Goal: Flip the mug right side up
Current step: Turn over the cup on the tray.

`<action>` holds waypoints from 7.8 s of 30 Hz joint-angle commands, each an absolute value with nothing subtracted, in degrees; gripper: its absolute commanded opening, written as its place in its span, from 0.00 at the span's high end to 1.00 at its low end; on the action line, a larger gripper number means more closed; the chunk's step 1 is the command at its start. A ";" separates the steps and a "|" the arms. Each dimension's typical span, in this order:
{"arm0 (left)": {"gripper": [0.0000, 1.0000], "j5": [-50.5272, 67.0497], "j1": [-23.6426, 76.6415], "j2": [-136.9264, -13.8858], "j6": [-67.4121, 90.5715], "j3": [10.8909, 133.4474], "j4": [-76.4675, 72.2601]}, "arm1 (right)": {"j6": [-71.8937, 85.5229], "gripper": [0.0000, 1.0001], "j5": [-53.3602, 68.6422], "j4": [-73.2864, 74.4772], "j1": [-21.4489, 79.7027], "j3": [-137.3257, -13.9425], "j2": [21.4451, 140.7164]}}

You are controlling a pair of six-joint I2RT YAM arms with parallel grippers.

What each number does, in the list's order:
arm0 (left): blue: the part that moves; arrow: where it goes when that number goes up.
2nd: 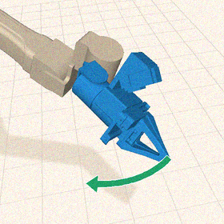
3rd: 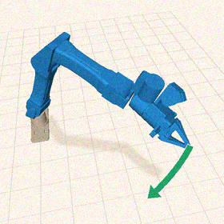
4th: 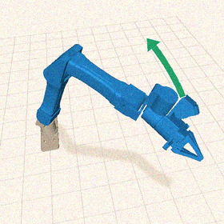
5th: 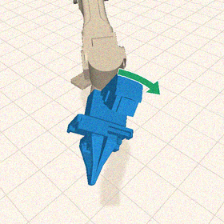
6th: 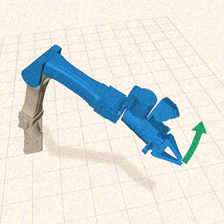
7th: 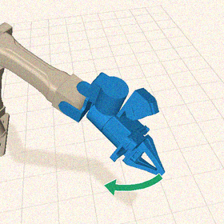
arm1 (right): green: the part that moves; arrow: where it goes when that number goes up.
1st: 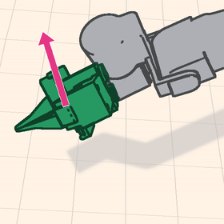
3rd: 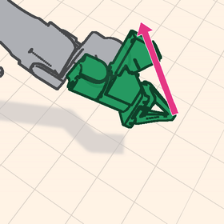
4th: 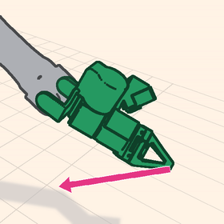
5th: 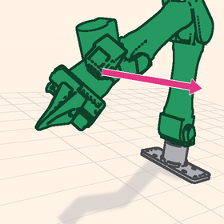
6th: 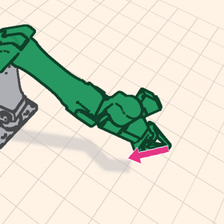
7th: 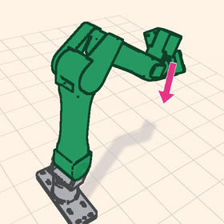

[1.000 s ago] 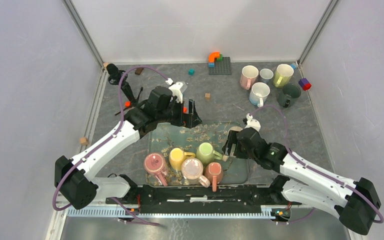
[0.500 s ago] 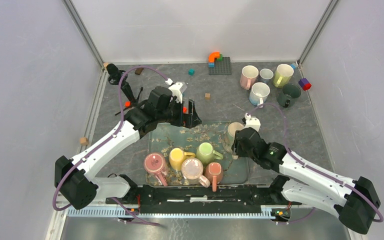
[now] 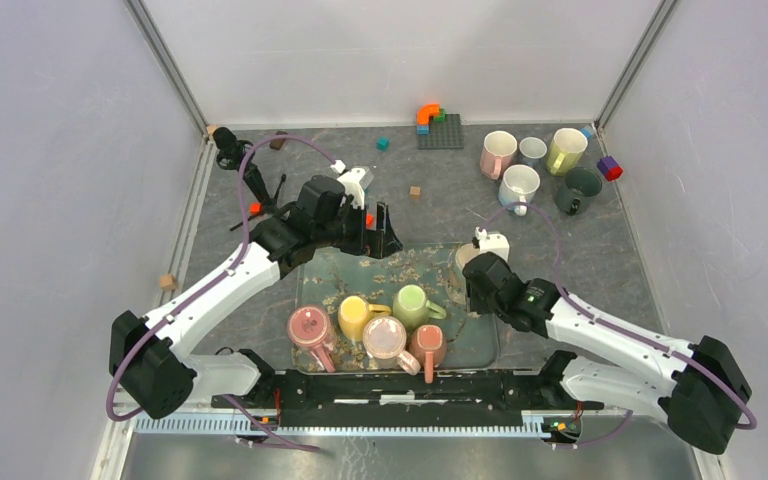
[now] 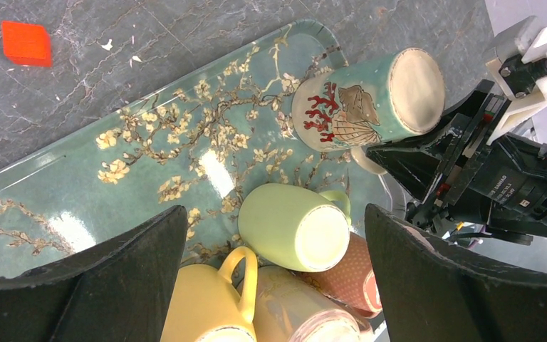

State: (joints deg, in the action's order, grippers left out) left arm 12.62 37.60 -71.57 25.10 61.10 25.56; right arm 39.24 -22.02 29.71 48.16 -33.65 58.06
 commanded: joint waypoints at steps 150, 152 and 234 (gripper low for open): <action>0.59 32.48 29.55 -67.74 66.18 52.13 -32.16 | 76.73 1.00 24.29 -59.63 29.96 -42.71 76.44; 0.59 32.94 29.60 -67.90 66.13 52.40 -32.30 | 76.80 1.00 24.67 -59.56 29.87 -42.89 76.71; 0.98 20.53 29.45 -83.71 37.23 69.17 -2.79 | 46.35 0.17 9.92 -24.98 30.58 -41.87 72.91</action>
